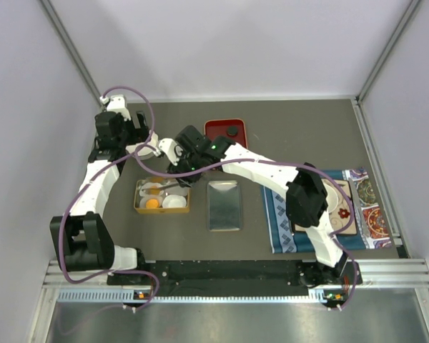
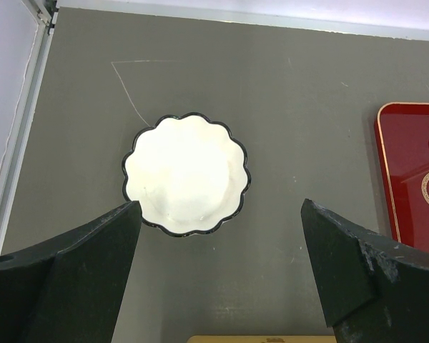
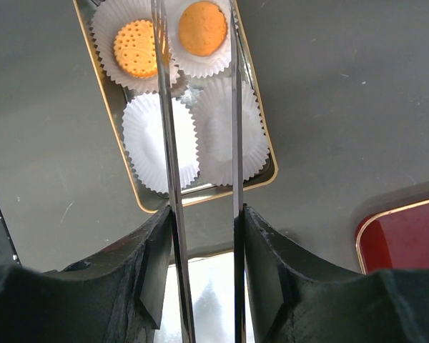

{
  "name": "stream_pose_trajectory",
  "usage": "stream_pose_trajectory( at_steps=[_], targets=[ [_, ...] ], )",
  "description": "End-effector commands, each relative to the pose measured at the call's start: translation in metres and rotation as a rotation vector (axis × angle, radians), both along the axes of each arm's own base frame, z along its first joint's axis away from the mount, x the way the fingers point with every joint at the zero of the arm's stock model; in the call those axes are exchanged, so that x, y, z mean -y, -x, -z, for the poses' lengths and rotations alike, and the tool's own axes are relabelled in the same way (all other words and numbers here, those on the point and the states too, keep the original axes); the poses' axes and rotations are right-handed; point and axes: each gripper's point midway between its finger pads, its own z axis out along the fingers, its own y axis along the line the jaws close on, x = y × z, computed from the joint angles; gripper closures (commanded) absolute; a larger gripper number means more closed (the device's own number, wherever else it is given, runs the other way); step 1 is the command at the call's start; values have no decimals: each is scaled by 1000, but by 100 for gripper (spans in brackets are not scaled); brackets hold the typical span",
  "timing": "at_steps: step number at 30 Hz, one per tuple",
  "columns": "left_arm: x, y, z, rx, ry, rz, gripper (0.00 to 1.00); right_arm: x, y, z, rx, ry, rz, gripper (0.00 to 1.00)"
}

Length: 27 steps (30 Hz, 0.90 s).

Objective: Pack the cookies

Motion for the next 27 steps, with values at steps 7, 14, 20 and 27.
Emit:
stream_pose_trajectory(
  at_steps=[7, 14, 20, 27],
  targets=[
    [-2, -2, -18, 65, -1, 2, 1, -2, -5, -92, 157, -157, 30, 59],
    [-5, 0, -28, 85, -4, -12, 1, 27, -20, -115, 188, -179, 99, 59],
    [-6, 1, -30, 85, -4, -14, 1, 67, -51, -129, 219, -193, 199, 59],
    [-4, 2, -28, 81, 1, -5, 1, 122, -92, -129, 244, -173, 348, 59]
  ],
)
